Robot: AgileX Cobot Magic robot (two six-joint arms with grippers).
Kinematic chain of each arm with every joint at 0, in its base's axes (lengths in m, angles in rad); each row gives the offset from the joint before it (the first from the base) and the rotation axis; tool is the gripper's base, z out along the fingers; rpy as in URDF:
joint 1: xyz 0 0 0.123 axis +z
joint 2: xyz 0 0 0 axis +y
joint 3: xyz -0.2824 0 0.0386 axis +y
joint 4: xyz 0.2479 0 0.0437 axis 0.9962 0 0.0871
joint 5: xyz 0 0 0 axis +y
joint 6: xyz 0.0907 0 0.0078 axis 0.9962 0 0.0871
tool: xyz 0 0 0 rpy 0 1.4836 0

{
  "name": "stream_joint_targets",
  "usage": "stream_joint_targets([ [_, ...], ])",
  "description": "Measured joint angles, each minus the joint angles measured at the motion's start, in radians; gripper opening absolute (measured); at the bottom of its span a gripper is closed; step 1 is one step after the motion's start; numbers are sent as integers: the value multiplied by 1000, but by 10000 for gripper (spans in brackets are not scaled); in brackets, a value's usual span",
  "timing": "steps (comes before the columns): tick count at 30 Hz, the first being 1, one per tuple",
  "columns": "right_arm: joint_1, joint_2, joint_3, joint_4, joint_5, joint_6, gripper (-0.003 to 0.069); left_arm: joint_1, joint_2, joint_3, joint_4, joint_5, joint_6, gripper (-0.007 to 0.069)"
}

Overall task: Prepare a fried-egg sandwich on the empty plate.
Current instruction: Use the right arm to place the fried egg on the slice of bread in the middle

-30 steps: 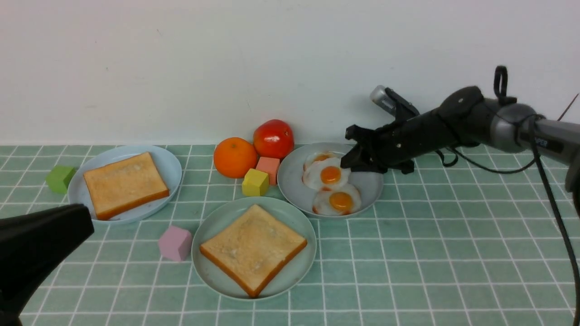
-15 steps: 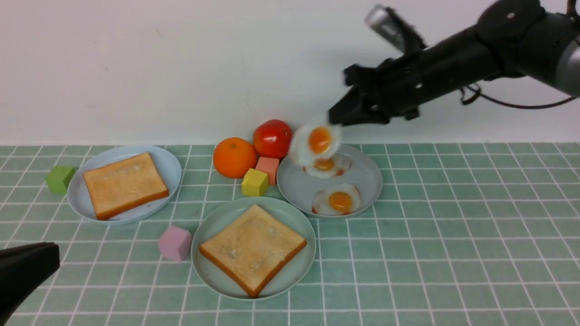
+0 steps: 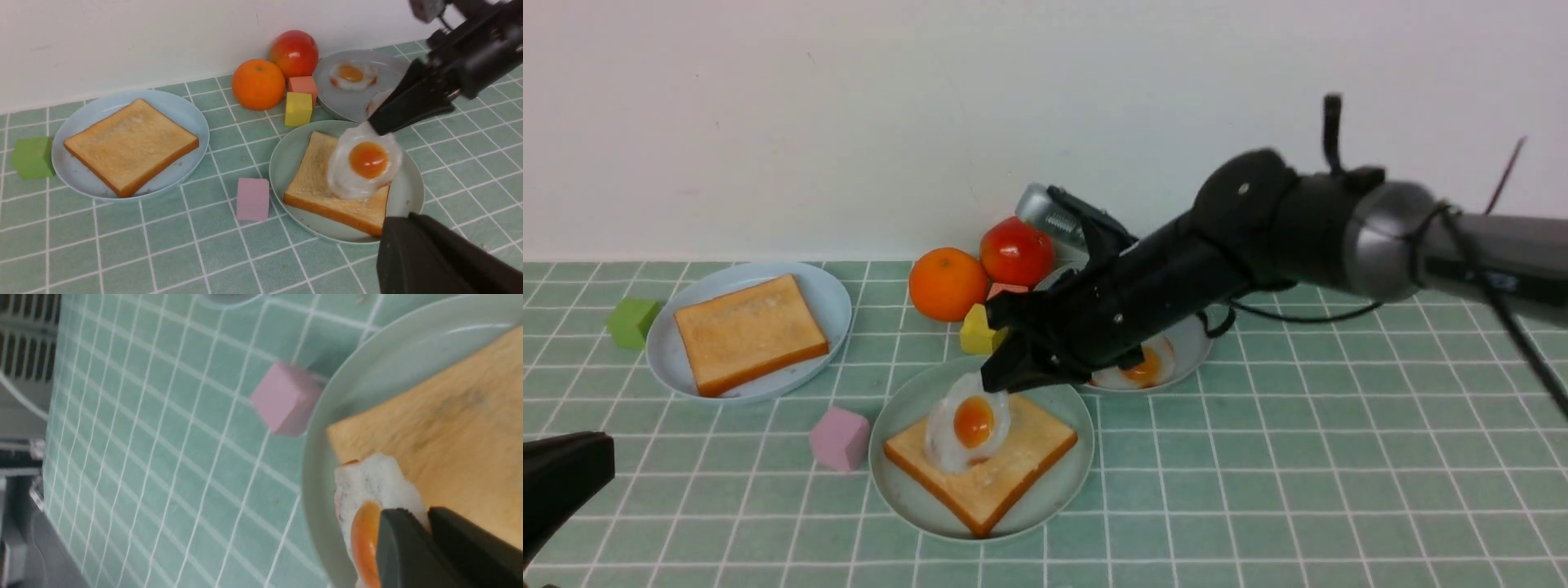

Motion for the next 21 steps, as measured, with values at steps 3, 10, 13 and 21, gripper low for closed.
stream_joint_targets([
  [3, -18, 38, 0, 62, -13, -14, 71, 0, 0, 0, 0, 0, 0, -10],
  [10, -33, 86, 0, 97, -18, 22, 77, 0, 0, 0, 0, 0, -1, -9],
  [13, -33, 98, 0, 79, -14, 65, 132, 0, 0, 0, 0, -7, -1, -5],
  [21, -55, 90, 0, -38, 63, 84, 451, 0, 0, 0, -9, -23, -1, 3],
])
